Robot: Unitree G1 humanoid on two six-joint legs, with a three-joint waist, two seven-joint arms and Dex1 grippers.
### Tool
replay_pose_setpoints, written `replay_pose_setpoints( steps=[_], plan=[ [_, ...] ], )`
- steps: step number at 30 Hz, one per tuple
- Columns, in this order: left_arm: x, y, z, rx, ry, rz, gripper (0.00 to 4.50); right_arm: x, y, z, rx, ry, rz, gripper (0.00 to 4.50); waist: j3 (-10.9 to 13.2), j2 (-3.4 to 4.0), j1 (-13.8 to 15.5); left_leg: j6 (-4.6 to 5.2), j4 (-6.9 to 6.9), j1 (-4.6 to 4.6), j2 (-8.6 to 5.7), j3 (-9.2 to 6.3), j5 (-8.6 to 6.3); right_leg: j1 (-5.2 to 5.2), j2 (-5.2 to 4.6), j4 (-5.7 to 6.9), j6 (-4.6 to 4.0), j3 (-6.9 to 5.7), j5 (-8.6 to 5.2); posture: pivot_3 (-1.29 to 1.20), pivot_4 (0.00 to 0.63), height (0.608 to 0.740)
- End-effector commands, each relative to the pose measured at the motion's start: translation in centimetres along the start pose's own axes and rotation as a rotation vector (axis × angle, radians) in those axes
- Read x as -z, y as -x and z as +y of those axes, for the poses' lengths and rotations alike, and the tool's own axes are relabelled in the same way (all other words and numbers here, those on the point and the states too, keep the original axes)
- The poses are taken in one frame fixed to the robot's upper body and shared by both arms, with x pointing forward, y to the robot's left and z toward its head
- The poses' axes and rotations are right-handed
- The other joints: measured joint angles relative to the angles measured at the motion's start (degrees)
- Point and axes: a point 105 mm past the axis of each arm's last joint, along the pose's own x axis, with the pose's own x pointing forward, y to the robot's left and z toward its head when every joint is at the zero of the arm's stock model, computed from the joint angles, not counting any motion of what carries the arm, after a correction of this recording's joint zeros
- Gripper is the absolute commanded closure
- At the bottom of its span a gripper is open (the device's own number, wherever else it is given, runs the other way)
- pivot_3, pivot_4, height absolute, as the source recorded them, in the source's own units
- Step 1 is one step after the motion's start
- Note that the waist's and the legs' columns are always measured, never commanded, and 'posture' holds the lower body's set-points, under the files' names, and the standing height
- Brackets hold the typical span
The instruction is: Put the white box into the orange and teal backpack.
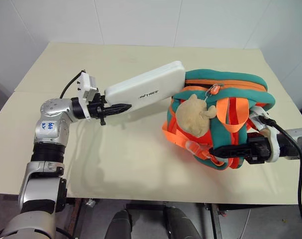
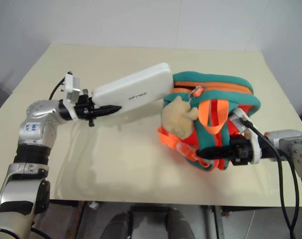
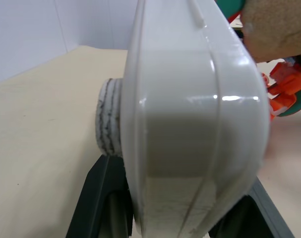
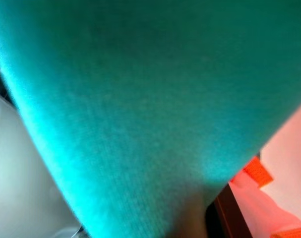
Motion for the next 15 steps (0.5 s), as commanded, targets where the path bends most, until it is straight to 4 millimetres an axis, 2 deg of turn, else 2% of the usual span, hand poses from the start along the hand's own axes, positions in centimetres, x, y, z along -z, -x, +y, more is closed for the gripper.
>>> replay_pose_setpoints(
  steps=[1,9,15],
  plan=[
    [-1.1,0.0,0.8,-0.031,-0.035,-0.016,3.17,-0.6,0.4,1.8,-0.046,0.039,0.021,4.49,0.0,0.00,0.0,0.00,0.00,0.00,0.00,0.00,0.00,0.00,0.00,0.00,0.00,0.00,0.00,0.00,0.150,0.740],
    [-0.1,-0.4,-1.4,0.216,-0.049,0.091,3.17,-1.4,0.1,2.6,-0.075,0.067,0.017,4.49,0.0,0.00,0.0,0.00,0.00,-0.01,0.00,0.00,0.00,0.00,0.00,0.00,0.00,0.00,0.00,0.00,0.150,0.740],
    [-0.5,-0.5,-1.0,0.354,-0.128,0.220,3.17,-1.4,-0.3,2.3,-0.087,0.077,0.018,4.49,0.0,0.00,0.0,0.00,-0.03,-0.09,0.00,0.01,0.00,-0.10,0.03,-0.02,-0.02,-0.02,-0.02,0.00,0.150,0.740]
  ],
)
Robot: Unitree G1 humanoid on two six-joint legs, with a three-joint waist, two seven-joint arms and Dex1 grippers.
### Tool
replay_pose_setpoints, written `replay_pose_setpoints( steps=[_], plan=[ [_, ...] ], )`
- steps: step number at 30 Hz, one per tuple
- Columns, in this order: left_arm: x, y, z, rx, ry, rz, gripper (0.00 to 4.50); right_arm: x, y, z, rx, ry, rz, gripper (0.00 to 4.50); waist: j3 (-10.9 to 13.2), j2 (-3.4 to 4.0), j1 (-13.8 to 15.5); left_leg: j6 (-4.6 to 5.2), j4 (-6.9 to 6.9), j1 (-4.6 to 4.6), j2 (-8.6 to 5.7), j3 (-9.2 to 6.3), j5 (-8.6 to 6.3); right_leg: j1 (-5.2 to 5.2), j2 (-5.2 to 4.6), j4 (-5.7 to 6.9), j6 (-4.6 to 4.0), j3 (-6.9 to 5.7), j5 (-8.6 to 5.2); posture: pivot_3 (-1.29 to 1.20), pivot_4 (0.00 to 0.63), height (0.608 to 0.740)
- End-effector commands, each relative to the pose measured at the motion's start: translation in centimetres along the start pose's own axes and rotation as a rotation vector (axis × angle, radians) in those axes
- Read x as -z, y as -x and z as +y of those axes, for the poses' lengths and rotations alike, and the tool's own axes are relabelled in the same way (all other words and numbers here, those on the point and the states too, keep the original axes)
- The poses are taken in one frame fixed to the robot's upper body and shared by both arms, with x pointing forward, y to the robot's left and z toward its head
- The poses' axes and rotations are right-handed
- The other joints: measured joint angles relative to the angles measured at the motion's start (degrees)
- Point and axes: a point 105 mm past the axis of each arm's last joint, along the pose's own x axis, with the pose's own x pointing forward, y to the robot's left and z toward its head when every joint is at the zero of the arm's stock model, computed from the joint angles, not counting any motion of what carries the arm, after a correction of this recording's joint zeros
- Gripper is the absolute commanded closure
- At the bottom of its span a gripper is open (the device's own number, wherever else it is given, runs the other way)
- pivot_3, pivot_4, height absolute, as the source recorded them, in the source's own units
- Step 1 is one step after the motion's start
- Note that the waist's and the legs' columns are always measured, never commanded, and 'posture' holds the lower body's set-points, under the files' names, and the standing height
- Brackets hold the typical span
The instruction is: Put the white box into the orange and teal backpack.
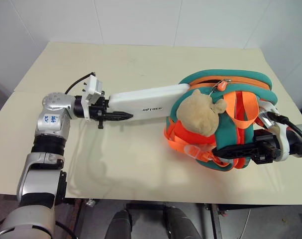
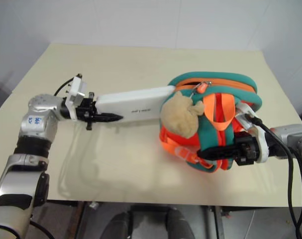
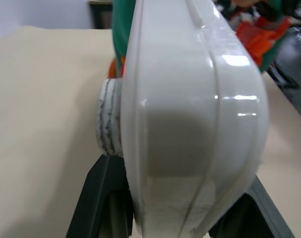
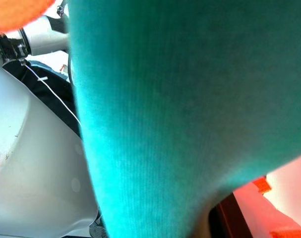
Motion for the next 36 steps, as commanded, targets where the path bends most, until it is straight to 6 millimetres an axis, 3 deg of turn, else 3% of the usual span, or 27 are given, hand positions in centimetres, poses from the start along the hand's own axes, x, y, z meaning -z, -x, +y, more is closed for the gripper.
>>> replay_pose_setpoints(
  steps=[1,3,10,24,30,36],
  plan=[
    [-0.5,-0.1,0.1,0.092,-0.084,0.101,3.17,-0.4,-0.4,0.7,-0.044,0.031,0.008,4.49,0.0,0.00,0.0,0.00,0.00,0.00,0.00,0.00,0.00,0.00,0.00,0.00,0.00,0.00,0.00,0.00,0.150,0.740],
    [-0.8,-0.5,0.8,0.097,-0.097,0.120,3.17,-0.4,-0.5,0.7,-0.048,0.032,0.008,4.49,0.0,0.00,0.0,0.01,0.00,-0.01,0.00,0.00,-0.01,0.01,-0.01,-0.01,0.01,0.01,-0.01,0.00,0.150,0.740],
    [-3.5,-5.2,2.6,0.147,-0.097,0.111,3.17,-0.5,-1.2,0.5,-0.063,0.043,0.001,4.49,0.0,-0.01,0.1,0.06,0.10,-0.10,-0.04,-0.01,-0.03,0.00,0.00,-0.02,0.07,0.01,0.00,0.00,0.150,0.740],
    [-5.0,-12.9,1.4,0.242,-0.010,-0.047,3.17,-0.1,-2.3,0.4,-0.059,0.049,-0.033,4.49,0.0,0.00,0.1,0.13,0.13,-0.19,-0.04,-0.04,-0.08,-0.13,0.01,0.13,0.08,0.01,-0.11,0.00,0.150,0.740],
    [-5.7,-14.8,1.2,0.231,0.001,-0.111,3.17,0.0,-2.6,0.3,-0.055,0.053,-0.044,4.49,0.0,0.00,0.1,0.13,0.12,-0.19,-0.05,-0.05,-0.08,-0.14,0.01,0.16,0.09,0.01,-0.11,0.00,0.150,0.740],
    [-5.2,-14.6,1.0,0.235,0.023,-0.123,3.17,0.2,-2.8,0.3,-0.052,0.052,-0.052,4.49,0.0,0.00,0.1,0.13,0.13,-0.19,-0.05,-0.05,-0.07,-0.14,0.01,0.18,0.09,0.00,-0.11,0.00,0.150,0.740]
  ],
)
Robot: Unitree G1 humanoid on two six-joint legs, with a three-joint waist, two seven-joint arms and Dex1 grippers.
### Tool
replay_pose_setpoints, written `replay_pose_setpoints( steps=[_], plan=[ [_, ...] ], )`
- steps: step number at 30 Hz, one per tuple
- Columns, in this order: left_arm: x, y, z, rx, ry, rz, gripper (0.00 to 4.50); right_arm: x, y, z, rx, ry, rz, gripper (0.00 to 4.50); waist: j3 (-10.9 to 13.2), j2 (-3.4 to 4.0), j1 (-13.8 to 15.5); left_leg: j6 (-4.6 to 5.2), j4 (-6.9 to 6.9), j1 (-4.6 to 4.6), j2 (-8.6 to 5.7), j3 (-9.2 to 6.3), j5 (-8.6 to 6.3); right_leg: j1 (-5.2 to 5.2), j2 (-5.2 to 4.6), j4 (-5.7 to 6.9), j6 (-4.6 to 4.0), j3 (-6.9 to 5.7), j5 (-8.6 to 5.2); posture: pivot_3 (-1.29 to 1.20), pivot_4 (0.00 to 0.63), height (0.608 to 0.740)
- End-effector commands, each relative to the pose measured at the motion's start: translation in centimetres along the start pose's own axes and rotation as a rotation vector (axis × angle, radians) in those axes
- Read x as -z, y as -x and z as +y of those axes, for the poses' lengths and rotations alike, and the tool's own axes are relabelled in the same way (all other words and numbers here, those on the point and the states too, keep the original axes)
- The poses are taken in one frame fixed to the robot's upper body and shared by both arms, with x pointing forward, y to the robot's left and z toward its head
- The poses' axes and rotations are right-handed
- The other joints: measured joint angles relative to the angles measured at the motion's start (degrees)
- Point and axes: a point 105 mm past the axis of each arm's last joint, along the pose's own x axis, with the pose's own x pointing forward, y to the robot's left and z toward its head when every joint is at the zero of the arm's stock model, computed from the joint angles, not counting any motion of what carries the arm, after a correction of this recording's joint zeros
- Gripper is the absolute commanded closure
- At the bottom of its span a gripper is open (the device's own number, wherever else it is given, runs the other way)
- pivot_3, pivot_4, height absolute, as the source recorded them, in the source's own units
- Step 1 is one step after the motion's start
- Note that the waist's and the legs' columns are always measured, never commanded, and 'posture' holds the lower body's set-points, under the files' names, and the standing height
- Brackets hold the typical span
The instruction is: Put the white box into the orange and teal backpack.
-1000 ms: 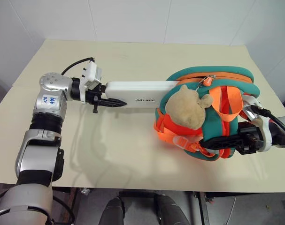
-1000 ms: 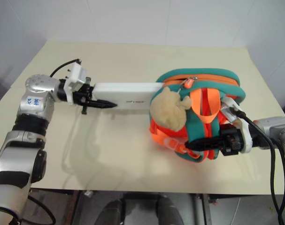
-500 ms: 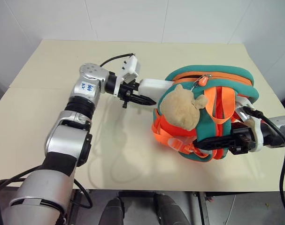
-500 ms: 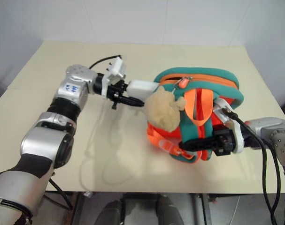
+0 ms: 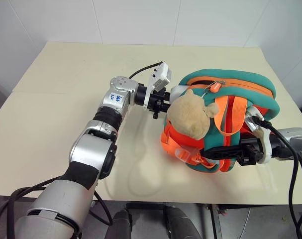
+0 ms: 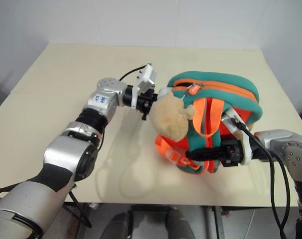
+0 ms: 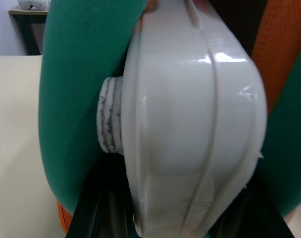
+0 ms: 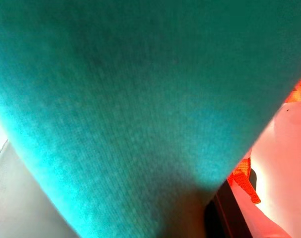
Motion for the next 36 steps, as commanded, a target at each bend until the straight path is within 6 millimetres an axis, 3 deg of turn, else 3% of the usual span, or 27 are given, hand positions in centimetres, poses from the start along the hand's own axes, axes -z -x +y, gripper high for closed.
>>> replay_pose_setpoints(
  steps=[1,3,9,15,19,23,27,36],
  plan=[
    [-1.4,0.2,-0.1,0.018,-0.034,-0.042,2.43,-0.2,-0.4,0.8,-0.024,0.033,0.004,4.49,0.0,0.00,0.0,0.00,0.00,0.00,0.00,0.00,0.00,0.00,0.00,0.00,0.00,0.00,0.00,0.00,0.150,0.740],
    [-0.9,1.0,-0.9,0.074,-0.016,-0.017,1.91,-0.2,-0.3,0.7,-0.021,0.034,0.003,4.49,0.0,0.00,-0.2,0.00,0.00,0.00,0.00,0.00,0.00,0.00,0.00,0.01,0.00,0.00,0.00,0.00,0.150,0.740],
    [-1.3,3.2,-0.6,-0.023,-0.112,-0.042,0.18,-0.4,-0.3,0.4,-0.016,0.040,-0.003,4.49,0.0,0.00,-0.2,-0.01,0.02,0.05,0.01,-0.01,0.00,0.01,0.01,0.10,-0.01,0.01,0.00,0.00,0.150,0.740],
    [-0.6,5.5,-1.1,-0.064,-0.105,-0.037,0.18,-0.5,-0.3,0.1,-0.016,0.043,-0.001,4.49,0.0,0.00,-0.3,0.00,0.09,0.13,0.01,-0.01,0.02,0.01,0.02,0.31,-0.04,0.02,-0.02,0.00,0.150,0.740],
    [-0.4,8.1,-1.9,-0.114,-0.108,-0.070,0.18,-0.5,-0.4,0.0,-0.018,0.045,0.000,4.49,0.0,0.00,-0.6,0.00,0.14,0.16,0.01,0.00,0.03,0.03,0.02,0.37,-0.04,0.02,-0.02,0.00,0.150,0.740],
    [-0.4,8.7,-2.1,-0.149,-0.121,-0.087,0.18,-0.5,-0.4,-0.2,-0.017,0.045,0.001,4.49,0.0,0.01,-0.6,0.00,0.15,0.17,0.02,-0.02,0.03,0.03,0.02,0.41,-0.06,0.00,-0.03,0.00,0.150,0.740],
    [0.0,8.8,-1.8,-0.188,-0.128,-0.078,1.06,-0.5,-0.5,-0.3,-0.018,0.050,0.001,4.49,0.0,0.01,-0.3,0.00,0.29,0.16,0.01,-0.03,0.03,0.09,0.01,0.41,-0.05,0.00,-0.02,0.00,0.150,0.740],
    [0.6,7.4,-1.4,-0.183,-0.117,-0.075,3.83,-0.4,-0.5,-0.3,-0.011,0.054,-0.001,4.49,0.0,0.01,-0.4,0.00,0.33,0.16,0.01,-0.03,0.03,0.10,0.02,0.42,-0.03,0.01,-0.02,0.00,0.150,0.740]
  ],
)
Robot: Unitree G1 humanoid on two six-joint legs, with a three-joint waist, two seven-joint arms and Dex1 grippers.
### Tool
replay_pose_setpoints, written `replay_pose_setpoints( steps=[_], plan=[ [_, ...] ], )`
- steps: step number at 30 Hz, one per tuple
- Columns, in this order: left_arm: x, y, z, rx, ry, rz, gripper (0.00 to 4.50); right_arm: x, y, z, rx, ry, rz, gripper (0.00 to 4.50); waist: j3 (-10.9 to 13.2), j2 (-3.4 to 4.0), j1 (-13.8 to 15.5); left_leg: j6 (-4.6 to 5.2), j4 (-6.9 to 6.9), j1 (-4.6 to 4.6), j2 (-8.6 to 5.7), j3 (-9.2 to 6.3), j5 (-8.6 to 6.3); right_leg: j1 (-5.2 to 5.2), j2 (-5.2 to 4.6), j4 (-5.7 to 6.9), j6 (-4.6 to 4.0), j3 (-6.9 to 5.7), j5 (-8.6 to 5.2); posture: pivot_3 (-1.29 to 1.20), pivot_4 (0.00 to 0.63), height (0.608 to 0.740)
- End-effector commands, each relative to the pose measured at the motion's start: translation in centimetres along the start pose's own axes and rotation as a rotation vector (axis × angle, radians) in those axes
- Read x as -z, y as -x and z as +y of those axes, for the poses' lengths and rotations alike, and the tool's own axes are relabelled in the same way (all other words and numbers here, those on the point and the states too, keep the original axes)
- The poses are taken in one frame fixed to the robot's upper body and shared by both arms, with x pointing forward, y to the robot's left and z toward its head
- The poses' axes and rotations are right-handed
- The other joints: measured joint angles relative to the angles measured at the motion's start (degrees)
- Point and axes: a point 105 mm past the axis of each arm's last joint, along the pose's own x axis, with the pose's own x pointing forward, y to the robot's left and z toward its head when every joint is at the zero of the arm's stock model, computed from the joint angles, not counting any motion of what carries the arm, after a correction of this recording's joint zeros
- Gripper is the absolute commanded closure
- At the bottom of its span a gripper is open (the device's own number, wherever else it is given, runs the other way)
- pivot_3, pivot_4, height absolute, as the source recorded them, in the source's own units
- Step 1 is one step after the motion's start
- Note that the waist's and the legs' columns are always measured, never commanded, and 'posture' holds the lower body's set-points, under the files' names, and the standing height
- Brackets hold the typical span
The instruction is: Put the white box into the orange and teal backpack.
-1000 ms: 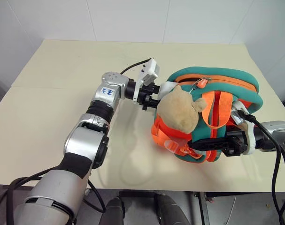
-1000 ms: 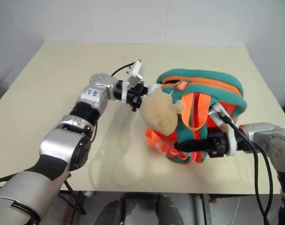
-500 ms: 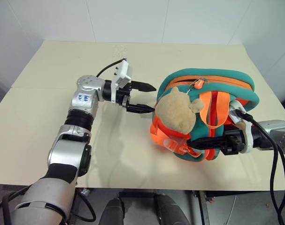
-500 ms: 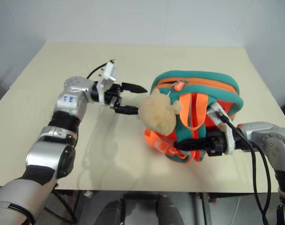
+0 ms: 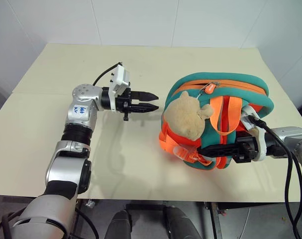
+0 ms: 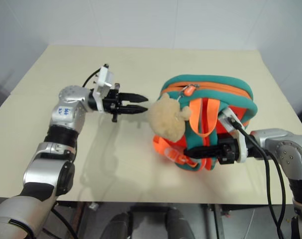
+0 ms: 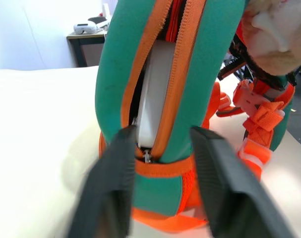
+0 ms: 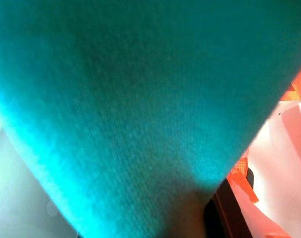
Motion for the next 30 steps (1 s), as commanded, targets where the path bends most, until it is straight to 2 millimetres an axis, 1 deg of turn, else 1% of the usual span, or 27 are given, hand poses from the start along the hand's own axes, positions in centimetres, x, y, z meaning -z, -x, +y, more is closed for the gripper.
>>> replay_pose_setpoints(
  steps=[1,2,3,7,16,19,22,26,28,30],
  plan=[
    [-0.5,-0.3,0.1,0.007,-0.028,-0.002,4.15,-0.3,-0.2,0.5,-0.021,0.028,0.002,4.49,0.0,0.00,0.0,0.00,0.00,0.00,0.00,0.00,0.00,0.00,0.00,0.00,0.00,0.00,0.00,0.00,0.150,0.740],
    [-0.3,-0.4,0.2,0.005,-0.029,0.002,4.44,-0.2,-0.2,0.5,-0.019,0.028,0.002,4.49,0.0,0.00,0.0,0.00,0.00,0.00,0.00,0.00,0.00,0.00,0.00,0.00,0.00,0.00,0.00,0.00,0.150,0.740],
    [-0.2,-0.6,0.3,-0.002,-0.035,0.001,4.48,-0.2,-0.1,0.6,-0.016,0.028,0.000,4.49,0.0,0.00,-0.1,0.00,0.00,0.00,0.00,0.00,0.00,0.00,0.00,0.00,0.00,0.00,0.00,0.00,0.150,0.740],
    [0.0,-1.5,0.8,-0.035,-0.054,0.005,4.48,-0.2,-0.1,0.7,-0.009,0.030,-0.006,4.49,0.0,0.00,0.1,0.00,0.01,0.00,-0.01,0.00,0.00,0.00,0.00,0.00,0.01,0.00,0.00,0.00,0.150,0.740],
    [0.6,-3.8,0.5,0.000,-0.036,-0.028,4.48,0.0,-0.1,0.8,0.006,0.034,-0.024,4.49,0.0,0.00,0.1,0.00,0.00,-0.01,-0.01,0.00,0.00,0.01,0.00,-0.01,0.01,0.01,0.01,0.00,0.150,0.740],
    [1.3,-5.2,0.4,-0.002,-0.035,-0.019,4.48,0.1,-0.3,0.9,0.007,0.033,-0.033,4.49,0.0,0.00,0.3,0.00,0.00,0.00,-0.02,0.00,0.00,0.01,0.00,-0.01,0.02,0.00,0.01,0.00,0.150,0.740],
    [2.0,-5.9,0.4,-0.020,-0.021,-0.010,4.48,0.2,-0.4,1.0,0.009,0.033,-0.039,4.49,0.0,0.00,0.3,0.00,0.01,-0.01,-0.04,0.00,0.00,0.02,0.00,-0.03,0.03,0.02,0.01,0.00,0.150,0.740],
    [2.3,-6.3,0.4,-0.025,-0.021,-0.010,4.48,0.2,-0.4,1.1,0.012,0.031,-0.045,4.49,0.0,0.00,0.3,0.00,0.00,0.00,-0.03,0.00,0.00,0.02,0.01,-0.02,0.03,0.02,0.01,0.00,0.150,0.740],
    [1.7,-6.0,0.6,-0.035,-0.014,-0.042,4.48,0.2,-0.5,1.1,0.013,0.031,-0.047,4.49,0.0,0.00,0.4,0.00,0.01,0.00,-0.04,0.00,0.00,0.04,0.01,-0.02,0.04,0.03,0.02,0.00,0.150,0.740],
    [1.2,-5.3,0.8,-0.040,-0.004,-0.062,4.48,0.2,-0.5,1.0,0.013,0.031,-0.049,4.49,0.0,0.00,0.3,0.00,0.01,0.00,-0.04,0.00,0.00,0.04,0.00,-0.03,0.05,0.03,0.03,0.00,0.150,0.740]
  ],
)
